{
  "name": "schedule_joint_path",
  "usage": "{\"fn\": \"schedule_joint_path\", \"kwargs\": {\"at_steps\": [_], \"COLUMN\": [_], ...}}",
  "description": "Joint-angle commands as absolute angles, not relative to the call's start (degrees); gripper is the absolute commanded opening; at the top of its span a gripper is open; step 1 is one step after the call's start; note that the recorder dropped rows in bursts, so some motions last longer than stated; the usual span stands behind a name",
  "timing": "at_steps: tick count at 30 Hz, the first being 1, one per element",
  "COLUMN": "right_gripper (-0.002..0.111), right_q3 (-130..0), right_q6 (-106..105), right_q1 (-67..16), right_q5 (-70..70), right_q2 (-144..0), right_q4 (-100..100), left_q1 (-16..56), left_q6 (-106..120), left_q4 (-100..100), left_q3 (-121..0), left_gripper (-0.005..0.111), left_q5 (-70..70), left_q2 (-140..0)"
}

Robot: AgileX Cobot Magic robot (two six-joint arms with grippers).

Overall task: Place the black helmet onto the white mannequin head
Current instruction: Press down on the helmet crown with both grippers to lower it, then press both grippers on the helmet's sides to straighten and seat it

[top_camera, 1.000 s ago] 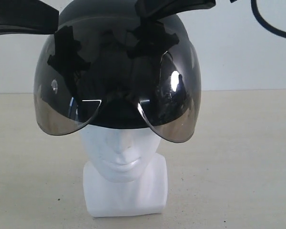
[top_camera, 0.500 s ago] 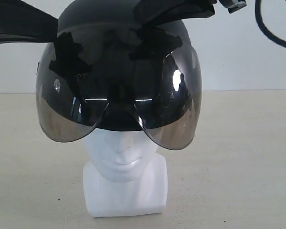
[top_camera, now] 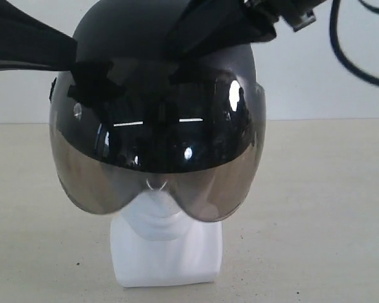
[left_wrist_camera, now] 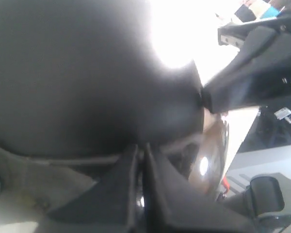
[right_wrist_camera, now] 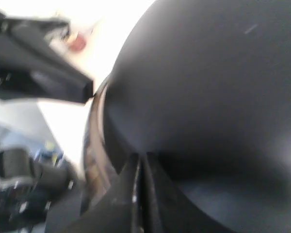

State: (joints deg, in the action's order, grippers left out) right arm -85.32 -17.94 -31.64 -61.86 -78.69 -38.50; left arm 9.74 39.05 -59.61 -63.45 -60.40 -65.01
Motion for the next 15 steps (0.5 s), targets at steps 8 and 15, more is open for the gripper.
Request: {"fn": "schedule_joint_path", "kwargs": {"at_steps": [8, 15], "right_gripper": [0.000, 0.000], "right_q3": [-83.5, -78.7], "right_q6": [-17.1, -17.0], "right_q1": [-33.9, -33.9], "right_q5": [-63.8, -62.6], "right_q2": [-80.1, -80.1], "right_q4": [-32.4, -32.6], "left_q1": [10.1, 10.1], "left_q6": [38.7, 38.7], "left_q4": [-56.1, -55.4], "left_q3": [-62.3, -62.3], "left_gripper": [0.004, 0.004], "left_q5": [-61.7, -61.8], "left_q2": [-65.6, -65.6]}}
